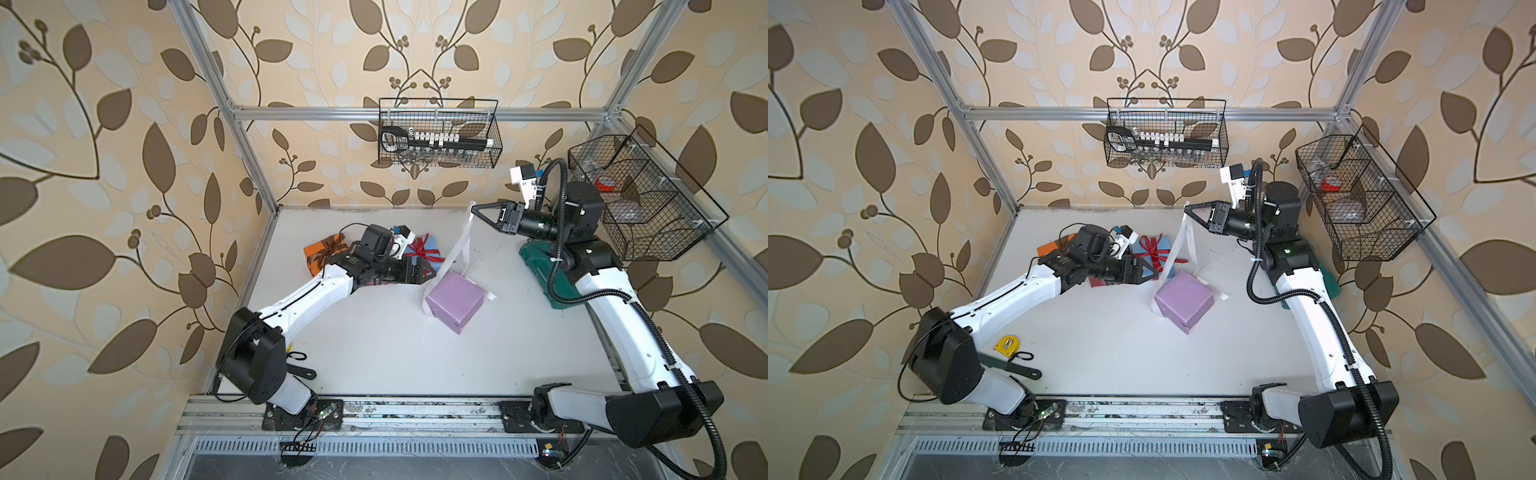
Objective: Untie the ribbon bows on the gift boxes
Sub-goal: Pull the ribbon from the gift box.
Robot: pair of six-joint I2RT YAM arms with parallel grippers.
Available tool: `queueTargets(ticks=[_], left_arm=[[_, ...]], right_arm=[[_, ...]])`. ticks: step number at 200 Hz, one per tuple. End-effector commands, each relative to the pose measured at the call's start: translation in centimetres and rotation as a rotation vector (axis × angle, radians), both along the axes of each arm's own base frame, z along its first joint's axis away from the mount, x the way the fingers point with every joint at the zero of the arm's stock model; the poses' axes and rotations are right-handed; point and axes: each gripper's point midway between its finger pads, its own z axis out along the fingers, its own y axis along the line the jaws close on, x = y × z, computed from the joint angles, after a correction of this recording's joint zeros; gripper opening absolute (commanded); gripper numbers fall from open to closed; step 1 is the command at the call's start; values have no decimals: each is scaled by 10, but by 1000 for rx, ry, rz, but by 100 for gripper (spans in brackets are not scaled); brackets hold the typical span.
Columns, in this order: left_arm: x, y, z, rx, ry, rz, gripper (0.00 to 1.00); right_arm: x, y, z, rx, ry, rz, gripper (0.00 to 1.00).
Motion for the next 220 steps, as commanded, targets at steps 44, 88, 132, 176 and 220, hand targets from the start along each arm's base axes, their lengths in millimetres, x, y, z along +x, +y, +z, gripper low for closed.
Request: queueTargets(ticks=[44,88,132,176,220], left_arm=[[-1,-31,99,-188,-477,-146,99],[21,-55,100,-182,-572,-168,99],[54,-58,103,-164,-670,-64,99],[77,-66,108,-200,-706,-3,99],[72,-82,104,-255,-642,-94,86]], right_arm=[[0,21,-24,-15,43,37,0],[-7,41,-21,21,73,105,0],[-21,48,-15,70,99,164,0],[-27,47,-14,87,106,168,0],[-30,46,-11,88,88,168,0]])
